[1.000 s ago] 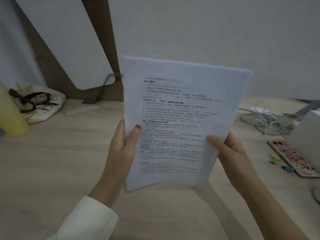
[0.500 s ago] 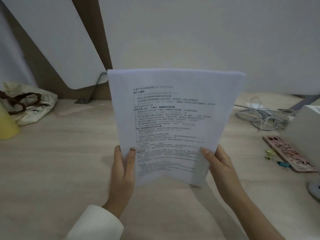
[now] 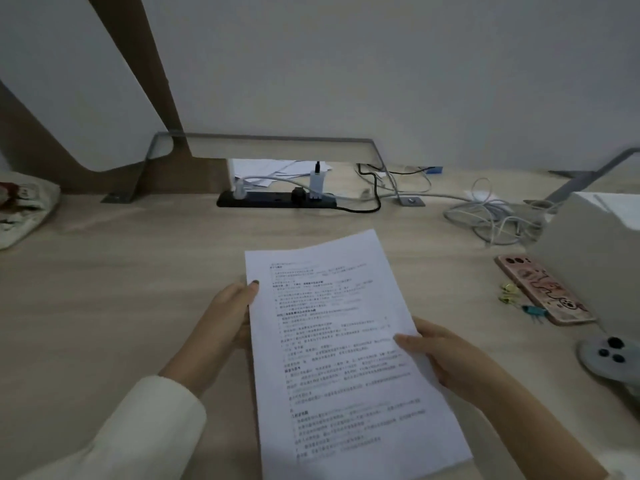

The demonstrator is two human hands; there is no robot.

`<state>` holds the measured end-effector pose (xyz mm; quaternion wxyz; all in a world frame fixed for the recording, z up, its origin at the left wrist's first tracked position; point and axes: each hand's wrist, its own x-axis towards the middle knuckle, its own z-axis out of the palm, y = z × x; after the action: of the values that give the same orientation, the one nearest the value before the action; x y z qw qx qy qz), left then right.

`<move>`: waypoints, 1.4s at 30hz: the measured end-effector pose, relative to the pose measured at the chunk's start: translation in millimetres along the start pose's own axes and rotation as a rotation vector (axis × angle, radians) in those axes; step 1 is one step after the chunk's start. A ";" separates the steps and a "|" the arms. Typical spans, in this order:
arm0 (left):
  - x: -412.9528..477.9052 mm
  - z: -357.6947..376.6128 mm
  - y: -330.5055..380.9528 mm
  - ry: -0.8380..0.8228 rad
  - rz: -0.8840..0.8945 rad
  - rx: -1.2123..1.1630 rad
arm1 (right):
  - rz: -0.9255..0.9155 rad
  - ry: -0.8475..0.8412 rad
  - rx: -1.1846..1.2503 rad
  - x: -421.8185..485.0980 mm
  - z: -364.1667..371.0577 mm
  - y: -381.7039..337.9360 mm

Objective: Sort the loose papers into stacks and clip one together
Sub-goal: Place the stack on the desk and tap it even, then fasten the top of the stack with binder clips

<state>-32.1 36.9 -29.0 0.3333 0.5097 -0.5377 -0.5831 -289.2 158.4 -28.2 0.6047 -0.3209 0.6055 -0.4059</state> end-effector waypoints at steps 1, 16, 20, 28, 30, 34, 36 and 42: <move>8.9 3.8 -3.8 -0.004 -0.017 0.013 | 0.017 0.000 -0.005 1.4 -1.5 3.8; 38.5 35.2 -22.7 0.097 -0.080 0.210 | -0.165 1.012 -1.086 35.0 -137.1 21.9; 36.2 35.7 -21.6 0.086 -0.064 0.209 | -0.184 0.978 -1.124 45.0 -143.7 26.0; 32.5 23.2 -20.3 0.109 -0.021 0.206 | -0.386 0.683 -1.210 59.4 -86.2 16.2; 32.0 10.5 -19.7 0.129 -0.031 0.197 | -0.435 0.567 -1.248 68.9 -58.7 12.8; 31.2 -20.6 -18.1 0.179 -0.043 0.191 | -0.518 0.406 -1.267 90.5 -10.1 7.2; 31.1 -37.2 -18.7 0.208 -0.046 0.186 | -0.551 0.375 -1.262 97.5 7.2 5.7; 28.0 -63.7 -22.6 0.232 -0.028 0.189 | -0.603 0.377 -1.220 103.4 26.1 -1.0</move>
<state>25.0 -3.1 -51.2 0.3357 0.6101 -0.5410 -0.4715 -269.8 64.3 -74.5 0.0628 -0.6807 0.7040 -0.1925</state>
